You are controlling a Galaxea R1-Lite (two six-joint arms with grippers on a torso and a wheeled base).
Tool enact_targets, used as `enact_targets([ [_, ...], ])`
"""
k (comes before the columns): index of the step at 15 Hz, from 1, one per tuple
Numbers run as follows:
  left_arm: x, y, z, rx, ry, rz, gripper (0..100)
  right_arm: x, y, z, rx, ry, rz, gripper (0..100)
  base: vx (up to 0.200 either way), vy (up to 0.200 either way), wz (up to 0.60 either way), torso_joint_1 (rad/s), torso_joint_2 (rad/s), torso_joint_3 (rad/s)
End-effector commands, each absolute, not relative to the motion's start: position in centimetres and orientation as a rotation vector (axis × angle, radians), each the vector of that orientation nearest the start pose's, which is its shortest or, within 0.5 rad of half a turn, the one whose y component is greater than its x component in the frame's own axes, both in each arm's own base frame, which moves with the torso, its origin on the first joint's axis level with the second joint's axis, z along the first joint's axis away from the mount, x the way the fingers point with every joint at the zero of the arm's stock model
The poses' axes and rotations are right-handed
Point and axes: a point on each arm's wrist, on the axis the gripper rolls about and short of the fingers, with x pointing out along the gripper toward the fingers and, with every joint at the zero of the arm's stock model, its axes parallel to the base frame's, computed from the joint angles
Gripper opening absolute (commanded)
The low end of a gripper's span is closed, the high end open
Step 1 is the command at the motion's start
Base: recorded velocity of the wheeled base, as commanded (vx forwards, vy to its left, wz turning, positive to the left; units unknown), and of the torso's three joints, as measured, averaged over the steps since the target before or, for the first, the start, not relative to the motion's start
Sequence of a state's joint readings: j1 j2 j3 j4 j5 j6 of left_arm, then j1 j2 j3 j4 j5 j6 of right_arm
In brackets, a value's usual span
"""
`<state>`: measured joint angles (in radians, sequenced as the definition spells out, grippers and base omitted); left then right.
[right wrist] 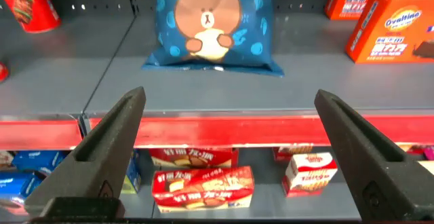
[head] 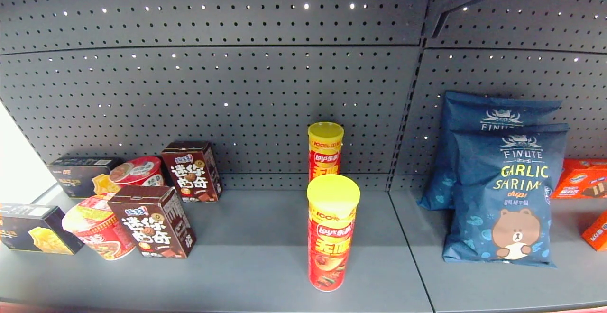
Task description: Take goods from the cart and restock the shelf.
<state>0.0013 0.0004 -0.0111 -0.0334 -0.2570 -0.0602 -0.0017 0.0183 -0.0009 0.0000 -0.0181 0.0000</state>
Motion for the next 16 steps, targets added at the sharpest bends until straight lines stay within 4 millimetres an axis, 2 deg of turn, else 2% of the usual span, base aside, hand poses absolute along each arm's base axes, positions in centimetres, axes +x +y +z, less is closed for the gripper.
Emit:
enact_targets([
  [1, -2.55, -0.86, 8.23, -0.05, -0.034, -0.392, 100, -2.26, -0.04, 7.55, 0.0, 0.003, -0.018, 100, 0.0, 0.0, 0.0, 0.0, 0.0, 0.0],
  [2, -2.62, -0.98, 8.28, -0.043, -0.036, -0.451, 100, -2.26, -0.04, 7.55, 0.0, 0.003, -0.018, 100, 0.0, 0.0, 0.0, 0.0, 0.0, 0.0],
  [4, -2.59, -0.93, 8.2, 0.012, -0.041, -0.419, 100, -2.26, -0.04, 7.55, 0.0, 0.003, -0.018, 100, 0.0, 0.0, 0.0, 0.0, 0.0, 0.0],
  [5, -2.51, -0.74, 8.18, 0.06, -0.047, -0.329, 100, -2.26, -0.04, 7.55, 0.0, 0.003, -0.018, 100, 0.0, 0.0, 0.0, 0.0, 0.0, 0.0],
  [6, -2.31, -0.29, 7.75, 0.113, -0.024, -0.126, 100, -2.25, -0.04, 7.56, 0.0, 0.005, -0.018, 100, 0.0, 0.0, 0.0, 0.0, 0.0, 0.0],
  [8, -2.28, -0.07, 7.47, 0.069, 0.007, -0.026, 100, -2.26, -0.04, 7.55, 0.0, 0.003, -0.018, 100, 0.0, 0.0, 0.0, 0.0, 0.0, 0.0],
  [9, -2.28, -0.12, 7.5, 0.054, 0.003, -0.049, 100, -2.26, -0.04, 7.55, 0.0, 0.003, -0.018, 100, 0.0, 0.0, 0.0, 0.0, 0.0, 0.0],
  [10, -2.36, -0.36, 7.56, 0.083, 0.002, -0.172, 100, -2.26, -0.04, 7.55, 0.0, 0.003, -0.018, 100, 0.0, 0.0, 0.0, 0.0, 0.0, 0.0],
  [16, -2.33, -0.33, 7.52, 0.07, 0.002, -0.154, 100, -2.26, -0.04, 7.59, 0.0, 0.005, -0.017, 100, 0.0, 0.0, 0.0, 0.0, 0.0, 0.0],
])
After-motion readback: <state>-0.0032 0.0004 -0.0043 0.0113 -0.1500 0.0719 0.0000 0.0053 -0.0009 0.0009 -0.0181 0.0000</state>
